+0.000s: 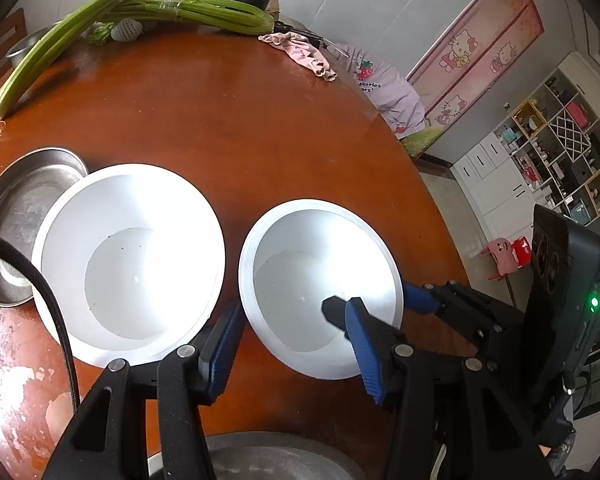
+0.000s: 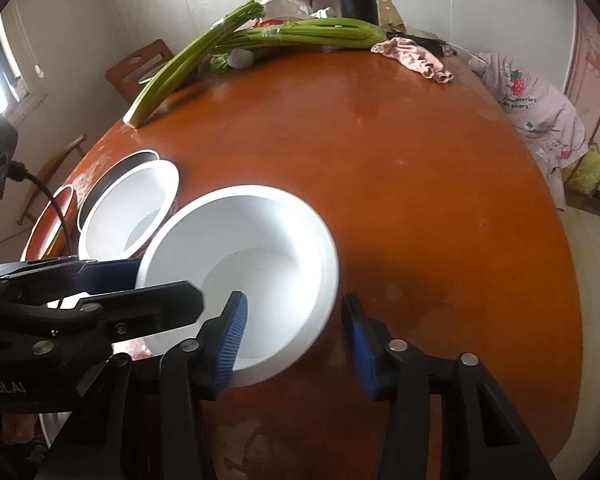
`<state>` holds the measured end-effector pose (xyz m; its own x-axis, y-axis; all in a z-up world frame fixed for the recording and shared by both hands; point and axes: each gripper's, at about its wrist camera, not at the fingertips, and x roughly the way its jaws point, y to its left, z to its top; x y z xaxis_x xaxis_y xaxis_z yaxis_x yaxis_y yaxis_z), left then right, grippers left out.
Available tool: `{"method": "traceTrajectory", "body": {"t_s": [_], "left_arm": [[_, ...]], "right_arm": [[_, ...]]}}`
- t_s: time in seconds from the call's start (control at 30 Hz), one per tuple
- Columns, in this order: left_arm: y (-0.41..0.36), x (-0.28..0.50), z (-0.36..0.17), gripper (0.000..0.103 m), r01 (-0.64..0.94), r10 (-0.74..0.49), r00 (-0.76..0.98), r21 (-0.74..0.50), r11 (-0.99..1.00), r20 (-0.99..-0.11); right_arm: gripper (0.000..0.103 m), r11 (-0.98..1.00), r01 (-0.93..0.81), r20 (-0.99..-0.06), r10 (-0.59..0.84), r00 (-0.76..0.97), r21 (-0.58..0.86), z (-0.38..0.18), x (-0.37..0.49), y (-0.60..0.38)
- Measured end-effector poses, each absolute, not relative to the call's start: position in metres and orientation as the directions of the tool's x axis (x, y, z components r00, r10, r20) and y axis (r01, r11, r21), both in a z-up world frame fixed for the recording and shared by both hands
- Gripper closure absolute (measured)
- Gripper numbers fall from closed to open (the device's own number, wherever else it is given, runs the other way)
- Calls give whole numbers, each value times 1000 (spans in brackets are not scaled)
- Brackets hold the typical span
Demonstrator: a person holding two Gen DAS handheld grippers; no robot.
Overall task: Organize plates and bowls
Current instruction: 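Move the left gripper to the rim of the larger white bowl, then close the left gripper on the white bowl rim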
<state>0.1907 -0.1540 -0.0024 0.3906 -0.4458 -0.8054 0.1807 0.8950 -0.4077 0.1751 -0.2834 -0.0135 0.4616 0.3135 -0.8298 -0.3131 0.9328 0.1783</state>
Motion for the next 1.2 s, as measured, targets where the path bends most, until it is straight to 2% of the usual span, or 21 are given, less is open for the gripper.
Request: {"method": "traceTrajectory", "body": {"t_s": [0.13,1.2], "left_arm": [[-153,191,-5,56,177,-456,386,-421,890,-802],[-153,143,37,56,238,-433,481,-361,901,-763]], "right_arm": [[56,929,-327,-828,318,461,174,-13,170,-278],[56,922,-333,-769,355,531,196,25,119,-278]]}}
